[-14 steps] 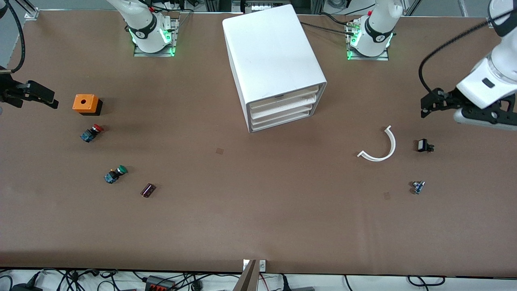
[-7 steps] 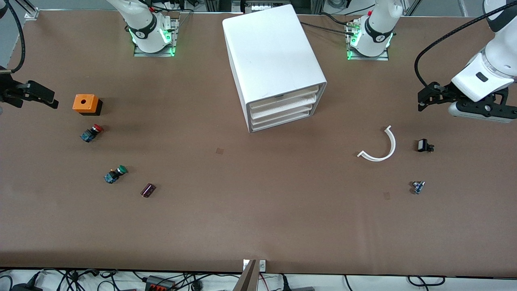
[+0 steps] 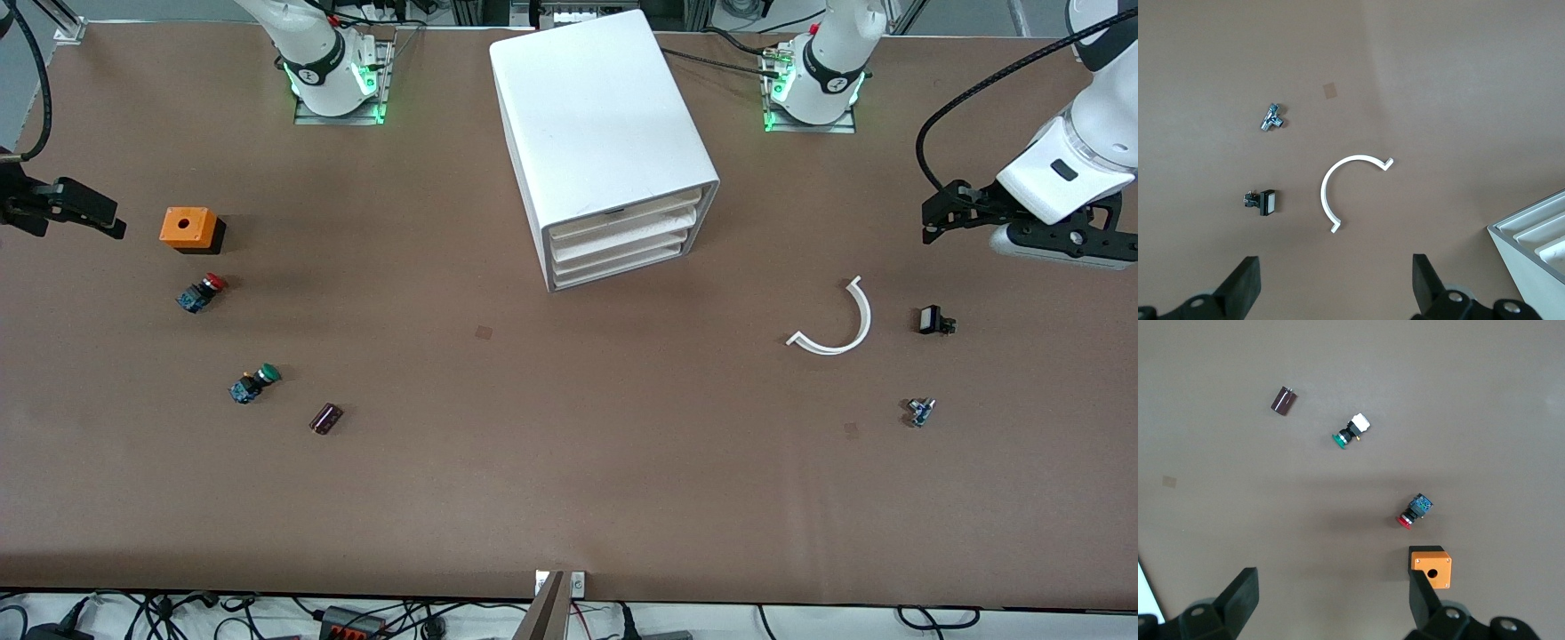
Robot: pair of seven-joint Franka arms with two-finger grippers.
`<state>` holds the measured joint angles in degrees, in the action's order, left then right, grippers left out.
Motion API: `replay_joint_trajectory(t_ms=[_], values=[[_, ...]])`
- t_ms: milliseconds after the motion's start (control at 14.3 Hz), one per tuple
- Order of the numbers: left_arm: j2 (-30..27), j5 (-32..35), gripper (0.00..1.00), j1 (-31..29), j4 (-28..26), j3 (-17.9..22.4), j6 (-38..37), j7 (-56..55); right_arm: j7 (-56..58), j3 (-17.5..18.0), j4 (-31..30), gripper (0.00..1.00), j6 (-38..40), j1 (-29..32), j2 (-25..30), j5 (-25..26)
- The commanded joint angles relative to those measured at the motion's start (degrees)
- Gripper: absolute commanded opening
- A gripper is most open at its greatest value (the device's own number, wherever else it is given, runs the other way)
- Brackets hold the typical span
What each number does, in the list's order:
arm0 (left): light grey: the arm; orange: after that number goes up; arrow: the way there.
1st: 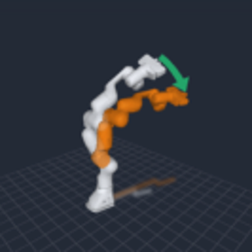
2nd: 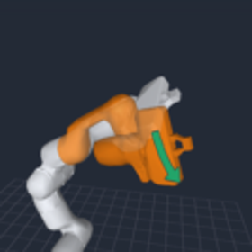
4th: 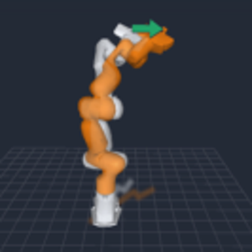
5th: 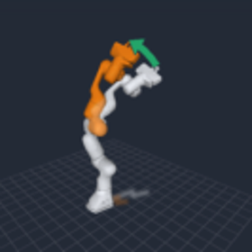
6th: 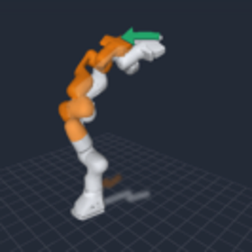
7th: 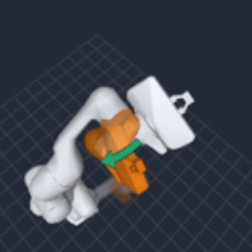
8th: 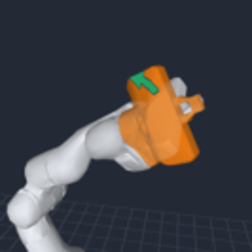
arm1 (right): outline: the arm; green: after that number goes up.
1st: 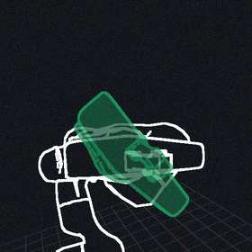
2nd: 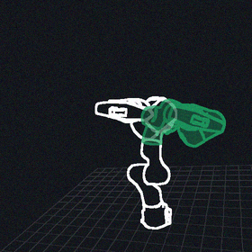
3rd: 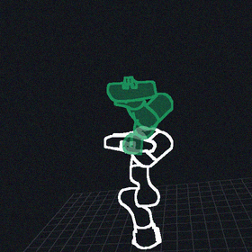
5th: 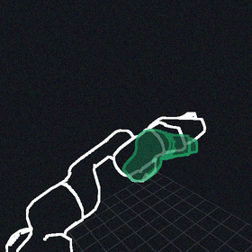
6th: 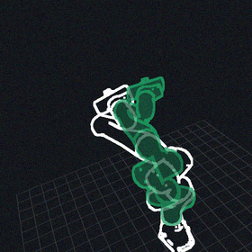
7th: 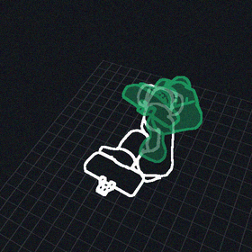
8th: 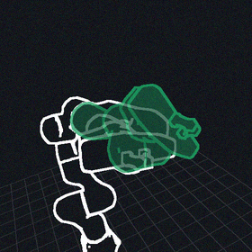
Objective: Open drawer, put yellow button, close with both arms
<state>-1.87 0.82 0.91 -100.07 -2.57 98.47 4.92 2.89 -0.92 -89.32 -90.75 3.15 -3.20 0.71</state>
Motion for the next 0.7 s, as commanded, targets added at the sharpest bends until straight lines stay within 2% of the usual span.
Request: replay_joint_trajectory(t_ms=[0,630], values=[[-0.68,-1.08,1.00,-0.47,0.31,-0.33,-1.27,0.36,0.45,0.22,-1.56,1.00,-0.13,0.36,1.45,0.78],[-0.67,-1.08,1.00,-0.64,0.40,-0.06,-2.15,-3.95,0.36,0.22,-1.64,1.00,0.13,0.27,1.36,0.69]])
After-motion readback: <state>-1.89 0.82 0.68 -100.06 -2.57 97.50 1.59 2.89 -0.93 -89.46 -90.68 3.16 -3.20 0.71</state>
